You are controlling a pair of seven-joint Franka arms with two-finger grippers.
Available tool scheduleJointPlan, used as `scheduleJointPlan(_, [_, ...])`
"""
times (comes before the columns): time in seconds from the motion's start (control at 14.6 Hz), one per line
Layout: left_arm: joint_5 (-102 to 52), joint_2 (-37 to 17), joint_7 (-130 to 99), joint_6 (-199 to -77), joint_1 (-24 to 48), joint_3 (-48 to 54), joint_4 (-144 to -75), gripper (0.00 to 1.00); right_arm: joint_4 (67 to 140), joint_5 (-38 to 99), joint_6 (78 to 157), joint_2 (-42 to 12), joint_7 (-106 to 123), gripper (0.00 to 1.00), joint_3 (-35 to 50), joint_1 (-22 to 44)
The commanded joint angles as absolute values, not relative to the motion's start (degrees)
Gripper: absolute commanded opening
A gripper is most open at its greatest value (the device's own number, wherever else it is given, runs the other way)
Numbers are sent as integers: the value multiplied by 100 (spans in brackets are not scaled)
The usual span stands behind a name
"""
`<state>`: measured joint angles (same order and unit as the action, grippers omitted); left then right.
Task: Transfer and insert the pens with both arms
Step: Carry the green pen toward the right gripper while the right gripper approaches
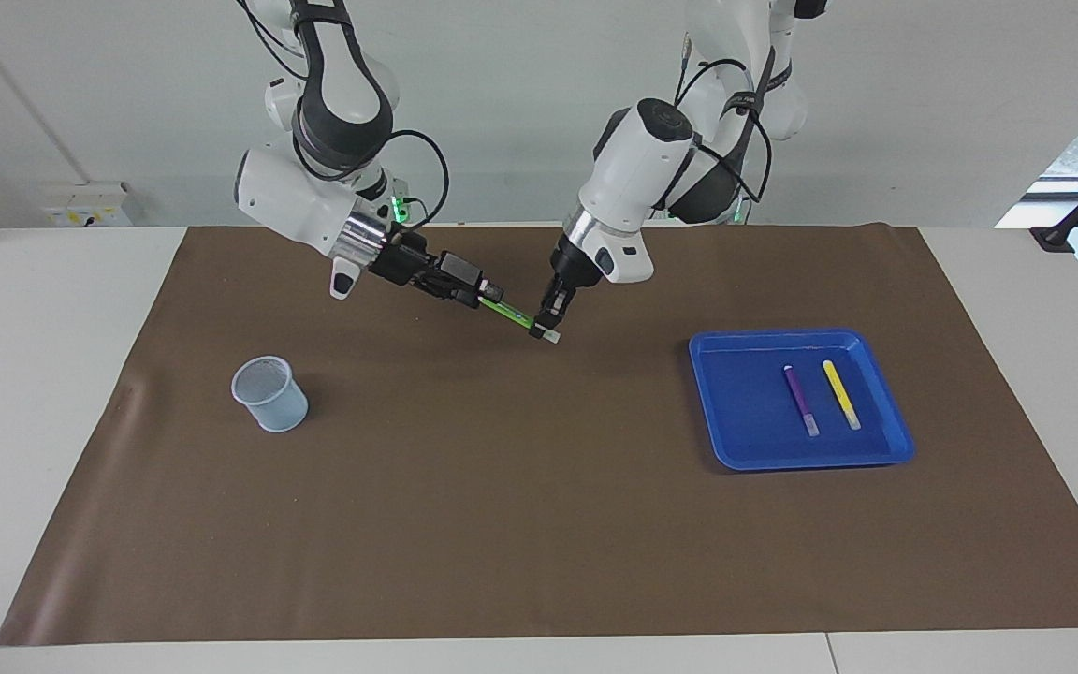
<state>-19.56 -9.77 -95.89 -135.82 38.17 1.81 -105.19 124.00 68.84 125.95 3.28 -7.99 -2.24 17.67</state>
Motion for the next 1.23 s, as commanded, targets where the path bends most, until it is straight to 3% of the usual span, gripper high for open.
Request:
scheduleJointPlan(0.0, [-2065,-1037,-9721,-13737,3955,97,-10433,0,12305,7022,12595,255,-870,83,-220,1784])
scheduleJointPlan(0.41, [-2074,-1037,-9747,-13807,4025,97,-10433,0,12340,7014,12595,281,-861,82,-220,1845])
scheduleJointPlan(0.55, [-2074,-1037,-9738,-13799,4034,97,-10433,0,12340,7014,12621,272,-861,65,-220,1872])
scheduleJointPlan(0.75, [-2074,-1037,-9730,-13808,4025,97,-10450,0,12340,7014,12604,273,-817,11,-220,1872])
scheduleJointPlan(0.82, [-2074,-1037,-9729,-13808,4025,97,-10459,0,12340,7014,12595,272,-817,0,-220,1872])
scheduleJointPlan(1.16, [-2074,-1037,-9729,-13799,4025,97,-10459,0,12340,7014,12568,272,-826,0,-220,1855])
